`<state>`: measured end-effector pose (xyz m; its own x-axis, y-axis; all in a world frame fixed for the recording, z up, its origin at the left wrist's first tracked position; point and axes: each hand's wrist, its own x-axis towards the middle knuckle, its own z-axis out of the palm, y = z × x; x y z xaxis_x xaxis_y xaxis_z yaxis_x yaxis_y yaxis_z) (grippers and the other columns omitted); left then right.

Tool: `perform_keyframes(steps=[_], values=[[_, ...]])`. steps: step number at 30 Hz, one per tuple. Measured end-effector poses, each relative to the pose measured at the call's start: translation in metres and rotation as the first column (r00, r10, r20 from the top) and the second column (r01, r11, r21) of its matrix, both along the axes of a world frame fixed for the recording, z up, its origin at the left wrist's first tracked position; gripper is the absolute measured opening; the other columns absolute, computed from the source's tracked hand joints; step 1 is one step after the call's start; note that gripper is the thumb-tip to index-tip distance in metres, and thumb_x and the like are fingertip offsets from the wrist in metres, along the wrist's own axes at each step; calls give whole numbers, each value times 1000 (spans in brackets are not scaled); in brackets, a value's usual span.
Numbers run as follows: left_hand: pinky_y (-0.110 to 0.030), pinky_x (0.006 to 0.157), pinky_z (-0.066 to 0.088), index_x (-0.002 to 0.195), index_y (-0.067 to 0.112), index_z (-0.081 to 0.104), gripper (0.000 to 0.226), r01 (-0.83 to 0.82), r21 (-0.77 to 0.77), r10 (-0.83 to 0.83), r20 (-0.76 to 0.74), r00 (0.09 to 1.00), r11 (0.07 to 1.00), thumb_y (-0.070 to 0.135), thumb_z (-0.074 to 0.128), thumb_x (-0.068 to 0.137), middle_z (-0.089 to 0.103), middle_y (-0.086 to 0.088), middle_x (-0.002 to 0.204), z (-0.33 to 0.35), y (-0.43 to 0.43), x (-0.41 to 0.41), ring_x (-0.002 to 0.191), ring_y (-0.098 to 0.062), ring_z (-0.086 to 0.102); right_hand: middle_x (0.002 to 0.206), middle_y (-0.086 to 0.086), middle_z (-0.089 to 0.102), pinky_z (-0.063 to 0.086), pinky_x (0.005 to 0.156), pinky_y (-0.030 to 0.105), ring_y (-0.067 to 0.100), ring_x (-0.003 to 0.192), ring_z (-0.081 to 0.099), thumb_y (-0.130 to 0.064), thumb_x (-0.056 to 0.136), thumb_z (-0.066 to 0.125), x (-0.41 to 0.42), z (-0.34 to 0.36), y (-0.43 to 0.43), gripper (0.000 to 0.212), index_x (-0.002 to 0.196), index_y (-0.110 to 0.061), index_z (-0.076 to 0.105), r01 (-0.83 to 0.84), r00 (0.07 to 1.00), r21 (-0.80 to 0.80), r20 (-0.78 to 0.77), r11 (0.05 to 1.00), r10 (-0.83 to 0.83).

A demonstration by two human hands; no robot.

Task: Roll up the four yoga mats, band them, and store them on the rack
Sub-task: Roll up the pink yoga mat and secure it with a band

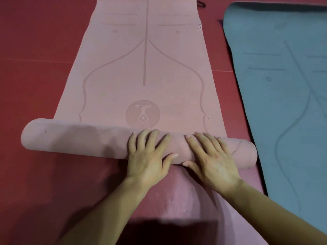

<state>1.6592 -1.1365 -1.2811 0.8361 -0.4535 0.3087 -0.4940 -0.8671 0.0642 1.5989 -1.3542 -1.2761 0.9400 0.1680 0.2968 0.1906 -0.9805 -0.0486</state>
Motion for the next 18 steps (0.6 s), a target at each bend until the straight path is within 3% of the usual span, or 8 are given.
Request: perform_keyframes(steps=[6,10,14,18], values=[[-56,102,30,122,27,62,49,-51,76,57,-71,996,996,61,44,93,61,-3,118,12,-17,35,109,-33,54,145,18,53,31,112,52,37,134,48,-64,95,47,9,-2,8,68,148,-22,53,52,999,11,-8,999,-52],[-54,106,33,131,27,59,52,-46,76,58,-166,984,996,59,41,94,59,-5,127,24,-18,36,118,-32,51,141,18,58,34,110,55,40,128,57,-63,94,44,22,13,7,70,145,-17,58,64,994,0,-94,998,-64],[-57,116,26,133,28,62,57,4,5,-3,-131,991,1000,61,48,90,55,-12,140,20,-10,29,134,-36,48,138,18,60,42,107,56,41,125,58,-66,93,42,45,29,3,76,144,-13,58,41,980,21,-193,999,-36],[-58,115,22,133,29,58,53,27,19,-26,-83,996,999,59,49,90,55,-11,137,5,-15,46,132,-37,48,138,16,60,42,107,53,38,127,57,-65,95,44,53,21,-6,72,144,-14,58,30,991,-2,-133,1000,-30]])
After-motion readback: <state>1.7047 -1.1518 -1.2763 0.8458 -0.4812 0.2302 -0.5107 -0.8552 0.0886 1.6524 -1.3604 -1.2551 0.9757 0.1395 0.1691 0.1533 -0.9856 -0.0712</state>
